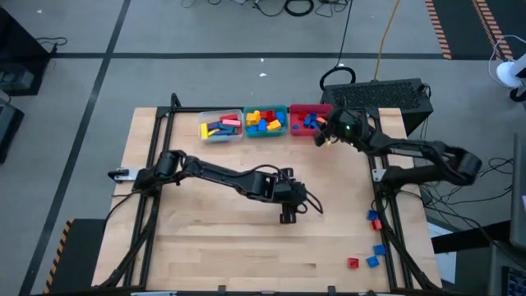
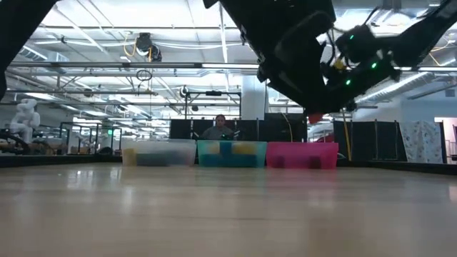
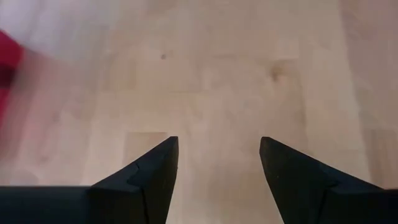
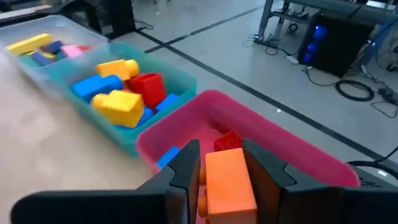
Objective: Sort blocks by size
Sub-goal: Put the orange 4 stud game piece into the red bin, then put the blue 4 stud game piece into the red bin
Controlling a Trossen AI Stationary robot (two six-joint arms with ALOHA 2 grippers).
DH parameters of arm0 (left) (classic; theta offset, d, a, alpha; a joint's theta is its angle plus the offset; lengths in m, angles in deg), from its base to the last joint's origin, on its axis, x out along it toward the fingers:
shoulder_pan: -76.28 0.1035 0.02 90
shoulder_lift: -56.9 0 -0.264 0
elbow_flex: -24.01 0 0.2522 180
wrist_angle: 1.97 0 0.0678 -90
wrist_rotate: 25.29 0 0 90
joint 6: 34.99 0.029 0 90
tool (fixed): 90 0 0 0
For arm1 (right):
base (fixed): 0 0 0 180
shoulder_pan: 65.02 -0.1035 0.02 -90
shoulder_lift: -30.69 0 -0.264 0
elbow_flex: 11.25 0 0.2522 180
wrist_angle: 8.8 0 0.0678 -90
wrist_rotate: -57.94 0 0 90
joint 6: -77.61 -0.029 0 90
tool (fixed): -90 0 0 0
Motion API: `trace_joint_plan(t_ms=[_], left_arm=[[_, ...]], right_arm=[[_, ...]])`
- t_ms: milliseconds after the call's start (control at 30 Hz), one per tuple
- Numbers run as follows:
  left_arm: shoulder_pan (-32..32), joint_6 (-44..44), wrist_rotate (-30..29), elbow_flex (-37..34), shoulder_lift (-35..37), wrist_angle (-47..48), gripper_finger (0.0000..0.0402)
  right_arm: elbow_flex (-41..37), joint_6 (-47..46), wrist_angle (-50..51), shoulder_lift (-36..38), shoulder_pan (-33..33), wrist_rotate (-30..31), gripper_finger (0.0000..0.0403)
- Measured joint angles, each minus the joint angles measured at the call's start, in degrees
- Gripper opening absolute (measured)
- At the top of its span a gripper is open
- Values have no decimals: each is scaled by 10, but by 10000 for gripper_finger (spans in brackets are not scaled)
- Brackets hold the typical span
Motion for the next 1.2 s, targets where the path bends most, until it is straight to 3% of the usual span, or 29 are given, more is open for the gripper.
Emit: trace_joint_plan(t_ms=[333, 533, 767, 967, 1200], left_arm=[[20, -1, -16, 0, 0, -19, 228], [22, -1, -16, 0, -1, -10, 228], [22, 4, -16, 0, -1, -22, 228], [26, 1, -16, 0, -1, -48, 228], [33, -1, -13, 0, -5, -106, 228]], right_arm=[[36, 7, -66, -150, 73, -45, 88], [52, 8, -62, -157, 82, -44, 140], [68, -5, 48, -69, 71, -47, 197], [69, -24, 185, 68, 26, -65, 186], [69, -73, 388, 166, -38, -147, 165]])
